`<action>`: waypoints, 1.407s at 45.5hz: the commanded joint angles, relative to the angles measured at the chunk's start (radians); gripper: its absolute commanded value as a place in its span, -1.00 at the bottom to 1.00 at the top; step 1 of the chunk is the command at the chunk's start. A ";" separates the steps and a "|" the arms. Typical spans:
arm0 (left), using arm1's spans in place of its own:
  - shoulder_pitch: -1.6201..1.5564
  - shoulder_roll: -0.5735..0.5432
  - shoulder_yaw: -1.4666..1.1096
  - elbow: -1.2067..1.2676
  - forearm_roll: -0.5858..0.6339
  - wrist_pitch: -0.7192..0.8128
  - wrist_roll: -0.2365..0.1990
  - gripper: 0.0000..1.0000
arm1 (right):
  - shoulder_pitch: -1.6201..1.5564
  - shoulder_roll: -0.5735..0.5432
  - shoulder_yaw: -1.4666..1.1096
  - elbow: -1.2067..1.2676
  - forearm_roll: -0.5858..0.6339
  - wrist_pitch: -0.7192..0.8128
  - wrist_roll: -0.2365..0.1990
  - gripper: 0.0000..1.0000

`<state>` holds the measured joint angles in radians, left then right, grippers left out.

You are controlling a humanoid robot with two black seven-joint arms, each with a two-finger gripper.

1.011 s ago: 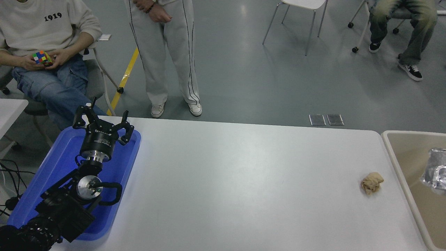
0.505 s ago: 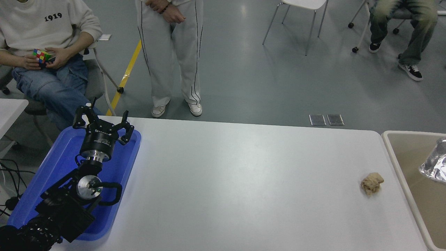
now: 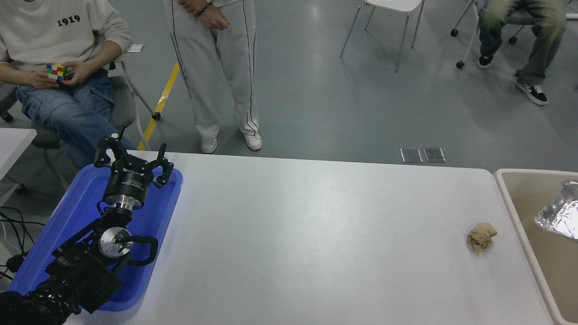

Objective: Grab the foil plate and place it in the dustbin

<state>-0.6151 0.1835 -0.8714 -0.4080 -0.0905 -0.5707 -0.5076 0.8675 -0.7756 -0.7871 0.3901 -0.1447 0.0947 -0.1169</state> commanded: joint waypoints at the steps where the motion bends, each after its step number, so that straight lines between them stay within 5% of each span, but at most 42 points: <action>1: 0.000 0.001 0.000 0.000 0.000 0.000 0.001 1.00 | -0.097 0.050 0.109 -0.066 0.037 -0.065 -0.092 -1.00; 13: 0.000 0.001 0.000 0.000 0.000 0.000 0.000 1.00 | -0.127 0.058 0.129 -0.068 0.028 -0.092 -0.095 -1.00; 18: 0.000 0.001 0.002 0.000 0.000 0.000 0.000 1.00 | -0.131 0.055 0.124 -0.068 0.017 -0.096 -0.095 -0.03; 40: 0.000 0.001 0.002 0.000 0.000 0.000 0.001 1.00 | -0.114 0.052 0.129 -0.065 0.017 -0.118 -0.093 0.83; 64: 0.000 -0.001 0.000 0.000 0.000 0.000 0.001 1.00 | 0.040 0.053 0.143 0.074 -0.028 -0.110 -0.084 0.92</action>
<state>-0.6151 0.1833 -0.8712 -0.4080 -0.0906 -0.5707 -0.5075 0.8378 -0.7200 -0.6482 0.3859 -0.1295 -0.0180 -0.2025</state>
